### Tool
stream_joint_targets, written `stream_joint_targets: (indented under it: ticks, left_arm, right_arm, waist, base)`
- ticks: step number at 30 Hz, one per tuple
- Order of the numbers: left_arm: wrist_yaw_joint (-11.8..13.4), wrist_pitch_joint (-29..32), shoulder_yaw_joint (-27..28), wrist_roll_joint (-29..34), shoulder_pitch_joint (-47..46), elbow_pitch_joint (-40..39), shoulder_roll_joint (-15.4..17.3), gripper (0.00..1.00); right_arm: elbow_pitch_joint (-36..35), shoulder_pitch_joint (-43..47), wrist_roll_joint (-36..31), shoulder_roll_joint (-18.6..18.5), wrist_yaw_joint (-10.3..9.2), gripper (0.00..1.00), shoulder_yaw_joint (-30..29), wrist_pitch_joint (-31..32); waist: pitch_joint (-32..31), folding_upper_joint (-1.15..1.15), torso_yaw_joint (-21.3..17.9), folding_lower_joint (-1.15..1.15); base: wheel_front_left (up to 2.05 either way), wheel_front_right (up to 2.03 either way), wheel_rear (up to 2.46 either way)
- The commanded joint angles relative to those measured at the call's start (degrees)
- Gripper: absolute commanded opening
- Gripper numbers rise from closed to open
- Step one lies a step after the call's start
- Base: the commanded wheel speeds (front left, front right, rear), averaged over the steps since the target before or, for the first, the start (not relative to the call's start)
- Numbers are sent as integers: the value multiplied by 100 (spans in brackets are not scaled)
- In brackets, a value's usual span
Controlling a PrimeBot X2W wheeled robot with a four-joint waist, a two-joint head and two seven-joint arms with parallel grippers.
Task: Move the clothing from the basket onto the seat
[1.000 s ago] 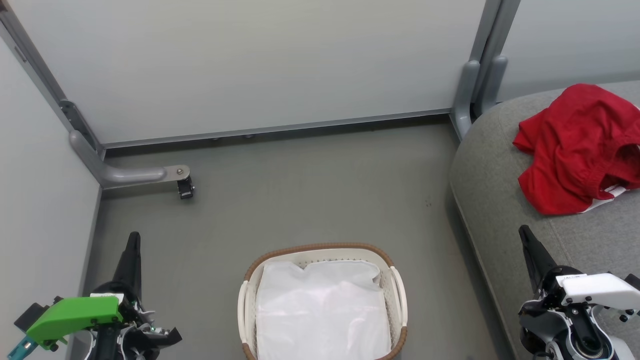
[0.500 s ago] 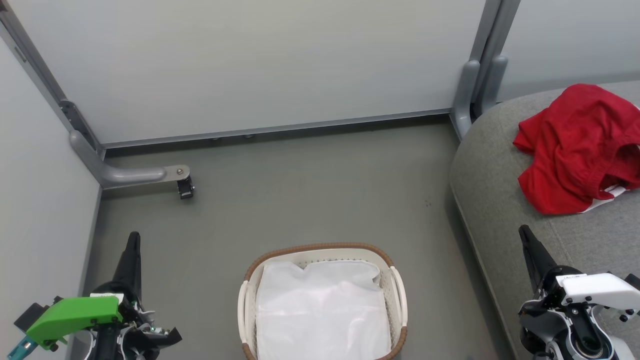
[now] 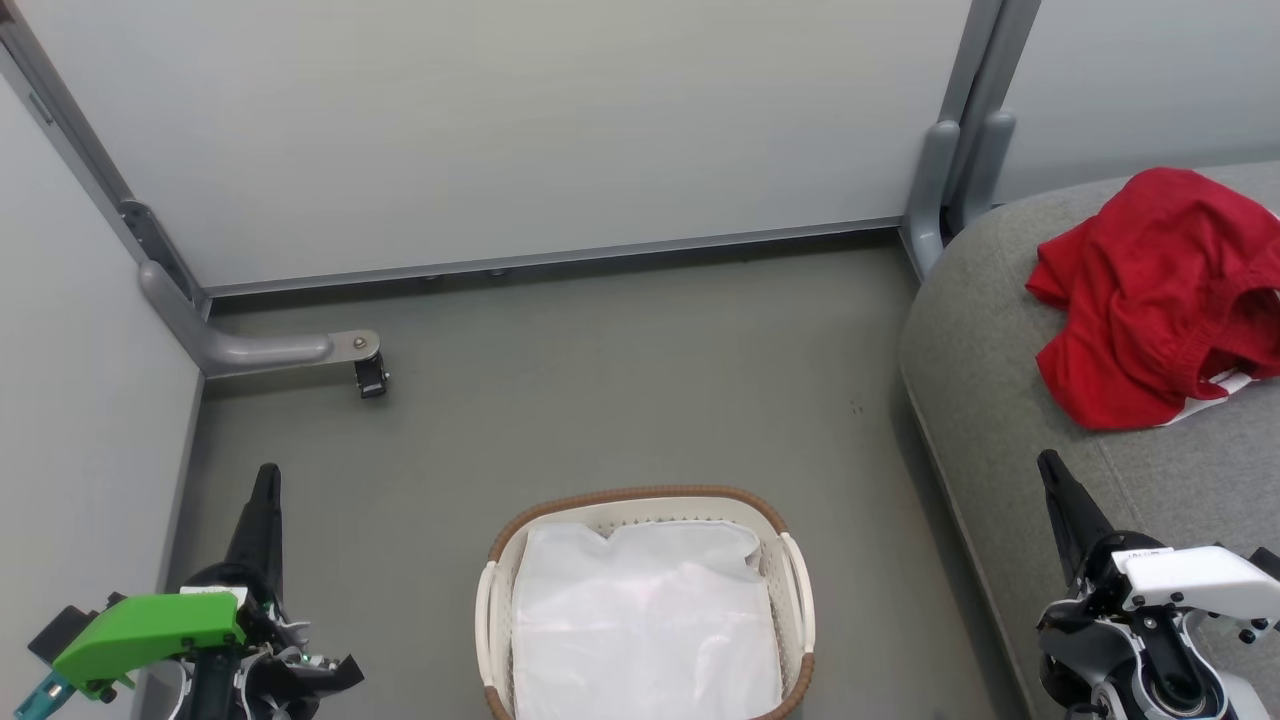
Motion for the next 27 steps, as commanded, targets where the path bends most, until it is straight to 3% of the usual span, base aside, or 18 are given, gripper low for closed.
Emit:
stream_joint_targets:
  ticks: [1, 27]
  left_arm:
    - [-27, 21, 10, -21, -56, -6, 17, 0]
    - [-27, 22, 10, -20, -56, -4, 17, 0]
  right_arm:
    - [-21, -38, 22, -34, 0, 0, -8, 18]
    - [-20, -38, 22, -34, 0, 0, -8, 17]
  waist:
    - [0, 0, 0, 0]
    - [0, 0, 0, 0]
  base:
    - [0, 0, 0]
    - [0, 0, 0]
